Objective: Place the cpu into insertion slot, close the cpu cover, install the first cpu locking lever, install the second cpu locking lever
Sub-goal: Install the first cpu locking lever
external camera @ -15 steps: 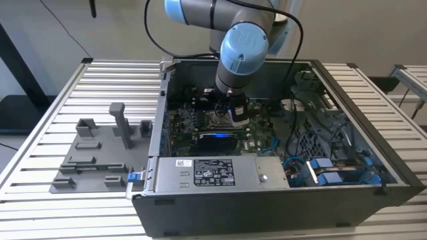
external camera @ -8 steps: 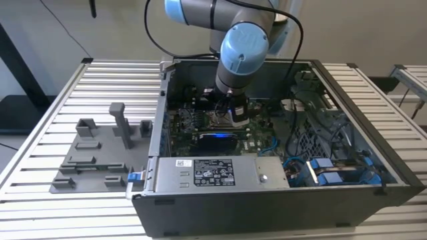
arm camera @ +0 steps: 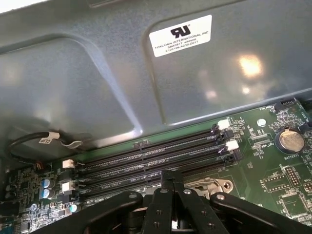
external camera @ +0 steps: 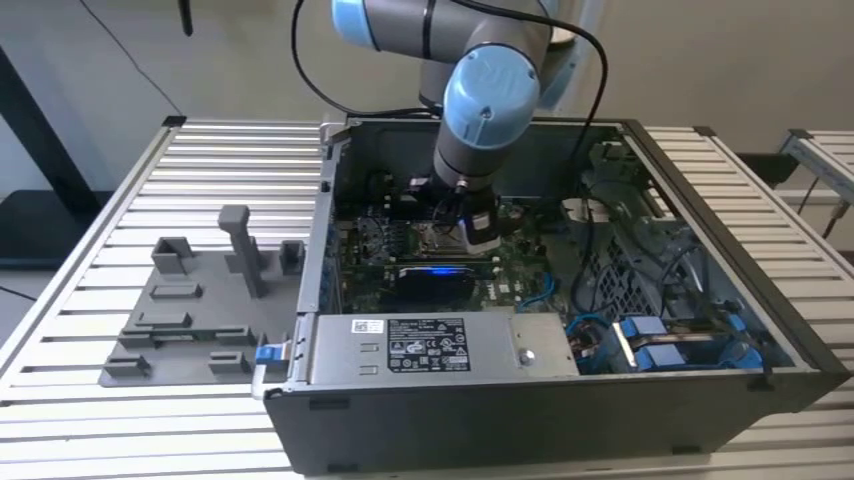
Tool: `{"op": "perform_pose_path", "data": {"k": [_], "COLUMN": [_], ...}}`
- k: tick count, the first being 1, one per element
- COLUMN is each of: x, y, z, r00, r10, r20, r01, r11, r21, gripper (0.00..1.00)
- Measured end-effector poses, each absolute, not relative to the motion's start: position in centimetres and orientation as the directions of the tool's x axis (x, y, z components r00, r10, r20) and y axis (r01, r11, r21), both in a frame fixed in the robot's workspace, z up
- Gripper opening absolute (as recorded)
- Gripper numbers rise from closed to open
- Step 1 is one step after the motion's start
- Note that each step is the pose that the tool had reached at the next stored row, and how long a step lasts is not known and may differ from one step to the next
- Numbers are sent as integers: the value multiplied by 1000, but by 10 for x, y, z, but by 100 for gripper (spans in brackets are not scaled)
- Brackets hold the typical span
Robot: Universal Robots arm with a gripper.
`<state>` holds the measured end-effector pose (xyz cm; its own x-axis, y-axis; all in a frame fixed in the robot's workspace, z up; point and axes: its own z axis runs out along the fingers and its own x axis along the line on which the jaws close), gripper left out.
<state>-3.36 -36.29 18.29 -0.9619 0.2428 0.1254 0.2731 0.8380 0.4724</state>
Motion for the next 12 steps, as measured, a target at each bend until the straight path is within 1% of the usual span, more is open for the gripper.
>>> {"op": "perform_pose_path", "data": {"k": [9,12], "x": [-32,-32], "y": [-361,-361], "z": [184,184], "r00": [-961,-961], "r10": [243,245], "r20": [128,126], "r01": [275,276], "r11": [839,847], "r21": [469,455], "gripper": [11,11]}}
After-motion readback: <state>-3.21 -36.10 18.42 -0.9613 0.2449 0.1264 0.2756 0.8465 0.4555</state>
